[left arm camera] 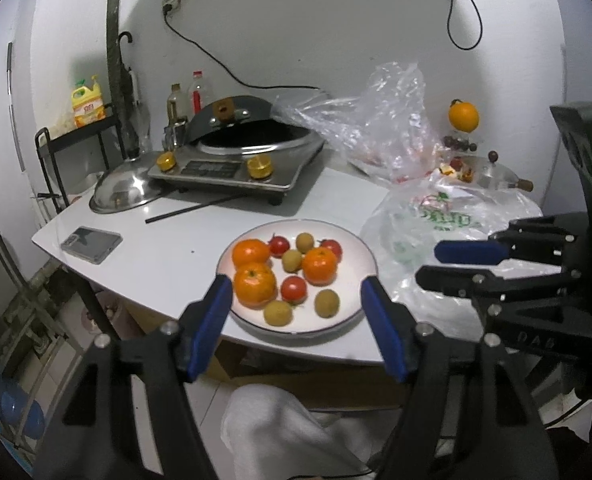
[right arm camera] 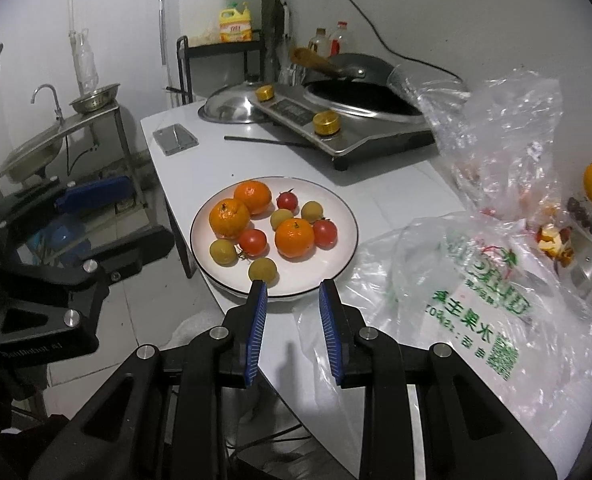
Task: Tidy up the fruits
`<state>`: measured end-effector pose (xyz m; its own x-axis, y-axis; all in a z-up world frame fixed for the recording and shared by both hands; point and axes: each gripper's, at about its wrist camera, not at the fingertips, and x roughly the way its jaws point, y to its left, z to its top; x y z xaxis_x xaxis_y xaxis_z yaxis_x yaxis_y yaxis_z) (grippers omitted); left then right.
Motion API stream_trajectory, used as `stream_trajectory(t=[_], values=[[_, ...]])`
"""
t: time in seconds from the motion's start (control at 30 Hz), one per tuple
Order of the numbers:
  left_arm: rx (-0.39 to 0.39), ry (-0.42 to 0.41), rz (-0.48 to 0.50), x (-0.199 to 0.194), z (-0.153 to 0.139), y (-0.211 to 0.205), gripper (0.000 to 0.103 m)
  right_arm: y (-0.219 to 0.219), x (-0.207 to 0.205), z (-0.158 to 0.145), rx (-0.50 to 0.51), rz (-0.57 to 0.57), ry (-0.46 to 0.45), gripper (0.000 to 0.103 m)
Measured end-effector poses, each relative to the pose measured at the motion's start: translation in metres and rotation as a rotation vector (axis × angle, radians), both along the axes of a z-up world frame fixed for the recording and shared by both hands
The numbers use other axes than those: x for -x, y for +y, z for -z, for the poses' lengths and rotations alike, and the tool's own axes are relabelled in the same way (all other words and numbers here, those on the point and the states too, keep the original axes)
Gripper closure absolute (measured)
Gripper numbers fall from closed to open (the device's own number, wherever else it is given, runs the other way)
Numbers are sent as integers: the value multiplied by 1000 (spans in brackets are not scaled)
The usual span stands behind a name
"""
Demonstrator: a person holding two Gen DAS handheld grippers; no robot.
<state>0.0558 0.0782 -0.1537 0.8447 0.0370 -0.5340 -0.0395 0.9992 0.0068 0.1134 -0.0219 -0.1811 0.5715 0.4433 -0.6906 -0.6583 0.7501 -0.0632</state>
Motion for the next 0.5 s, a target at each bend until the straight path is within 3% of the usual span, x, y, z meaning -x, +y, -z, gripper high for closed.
stream_trajectory(t=[0.3, 0.4, 0.43, 0.5], values=[[8, -34, 26, 22, -17, -27, 33, -32, 25, -21, -42, 33, -57, 73], [11, -57, 27, 32, -25, -34, 32, -43, 33, -29, -61, 43, -77, 63], [13, -65, 27, 35, -27, -36, 31, -46, 36, -32, -66, 47, -84, 63], [16, -83, 28, 41, -33, -40, 18, -52, 41, -38, -75, 54, -102, 63]])
